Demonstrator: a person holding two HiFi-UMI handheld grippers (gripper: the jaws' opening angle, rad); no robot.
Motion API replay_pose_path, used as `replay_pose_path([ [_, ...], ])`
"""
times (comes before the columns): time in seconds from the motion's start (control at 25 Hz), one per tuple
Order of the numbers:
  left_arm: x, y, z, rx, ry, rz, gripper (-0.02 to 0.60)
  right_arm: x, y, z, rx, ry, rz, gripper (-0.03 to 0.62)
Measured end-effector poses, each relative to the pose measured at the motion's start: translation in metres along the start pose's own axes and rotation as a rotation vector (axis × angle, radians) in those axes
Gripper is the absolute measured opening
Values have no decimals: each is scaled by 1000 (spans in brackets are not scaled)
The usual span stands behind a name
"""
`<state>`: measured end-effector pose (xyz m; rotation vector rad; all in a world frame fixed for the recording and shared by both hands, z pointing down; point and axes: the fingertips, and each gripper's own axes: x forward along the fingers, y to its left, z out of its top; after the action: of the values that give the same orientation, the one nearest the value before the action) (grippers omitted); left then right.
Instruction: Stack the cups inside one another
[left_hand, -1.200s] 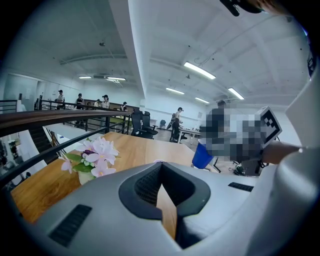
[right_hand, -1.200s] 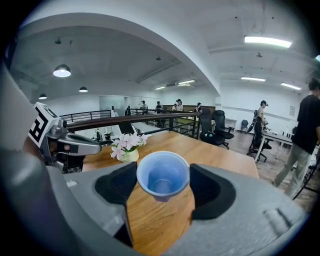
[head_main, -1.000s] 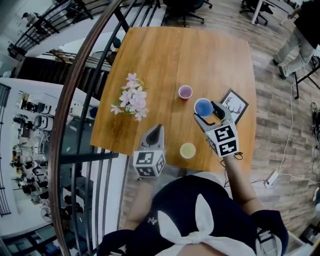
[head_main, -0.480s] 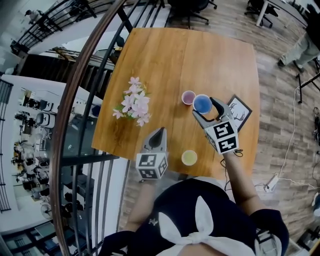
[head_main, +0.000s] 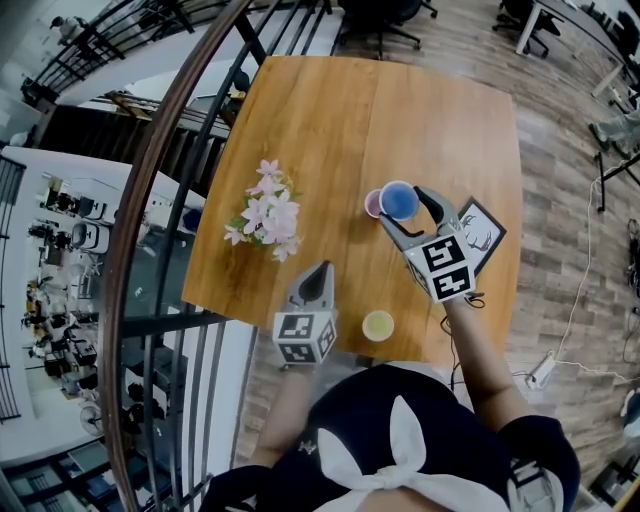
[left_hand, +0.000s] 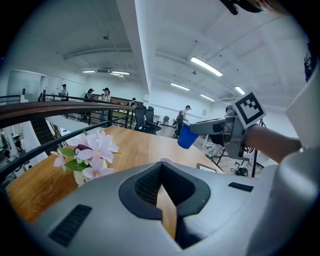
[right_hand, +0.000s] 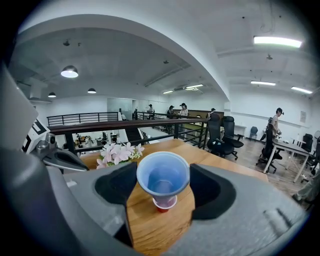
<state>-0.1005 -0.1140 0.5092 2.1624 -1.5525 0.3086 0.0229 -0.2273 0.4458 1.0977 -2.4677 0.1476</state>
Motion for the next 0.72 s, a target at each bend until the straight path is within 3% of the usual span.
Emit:
replay_pose_path([
  [0.72,11,15,-13,-36,37,25,17,51,-5,-25,1,59,44,327],
])
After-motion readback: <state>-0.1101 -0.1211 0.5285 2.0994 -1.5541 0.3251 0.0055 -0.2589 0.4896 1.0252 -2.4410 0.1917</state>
